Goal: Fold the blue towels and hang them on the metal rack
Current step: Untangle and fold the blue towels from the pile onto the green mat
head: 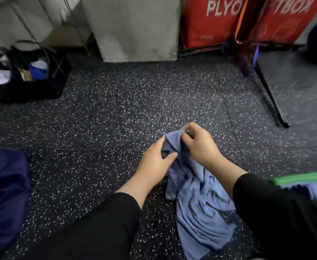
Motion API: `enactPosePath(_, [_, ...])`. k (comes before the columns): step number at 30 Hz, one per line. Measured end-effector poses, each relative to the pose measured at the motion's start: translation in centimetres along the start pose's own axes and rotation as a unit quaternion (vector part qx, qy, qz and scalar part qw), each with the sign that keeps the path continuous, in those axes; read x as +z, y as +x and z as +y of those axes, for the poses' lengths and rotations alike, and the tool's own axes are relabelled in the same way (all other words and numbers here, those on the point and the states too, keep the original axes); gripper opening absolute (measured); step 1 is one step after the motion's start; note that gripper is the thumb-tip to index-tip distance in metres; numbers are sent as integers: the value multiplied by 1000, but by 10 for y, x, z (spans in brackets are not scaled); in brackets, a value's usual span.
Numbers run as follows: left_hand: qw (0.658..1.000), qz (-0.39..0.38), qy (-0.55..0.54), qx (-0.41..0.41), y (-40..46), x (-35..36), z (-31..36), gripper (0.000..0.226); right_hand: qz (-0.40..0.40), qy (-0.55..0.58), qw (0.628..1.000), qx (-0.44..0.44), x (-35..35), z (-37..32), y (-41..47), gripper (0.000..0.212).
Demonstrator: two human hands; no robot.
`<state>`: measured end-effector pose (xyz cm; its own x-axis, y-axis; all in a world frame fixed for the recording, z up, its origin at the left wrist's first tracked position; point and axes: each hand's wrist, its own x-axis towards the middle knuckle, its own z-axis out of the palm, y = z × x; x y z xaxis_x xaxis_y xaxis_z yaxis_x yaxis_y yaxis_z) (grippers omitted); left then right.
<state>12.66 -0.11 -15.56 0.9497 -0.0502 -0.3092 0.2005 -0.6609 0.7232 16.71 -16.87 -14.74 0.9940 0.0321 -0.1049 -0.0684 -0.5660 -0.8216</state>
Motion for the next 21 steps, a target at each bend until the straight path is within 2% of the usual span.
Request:
enactPosePath(4, [992, 64, -90, 58, -34, -44, 71, 30, 27, 31, 998, -45, -61, -78, -28, 11])
enactPosePath(7, [974, 70, -186, 104, -77, -71, 119, 22, 64, 10, 995, -79, -96, -125, -67, 11])
enactPosePath(9, [966, 91, -203, 133, -106, -83, 145, 13, 86, 3, 992, -97, -112, -148, -95, 12])
enactPosePath(12, [955, 134, -210, 159, -139, -99, 168, 15, 80, 32, 988, -131, -127, -170, -136, 14])
enactPosePath(15, [952, 87, -206, 207, -169, -114, 178, 15, 35, 64, 985, -158, -136, -175, -166, 13])
enactPosePath(18, [953, 33, -209, 217, -188, -123, 173, 11, -46, 203, 967, -148, -140, -172, -181, 14])
enactPosePath(21, [960, -8, -181, 214, -194, -132, 167, 11, -56, 239, 960, -136, -139, -171, -182, 22])
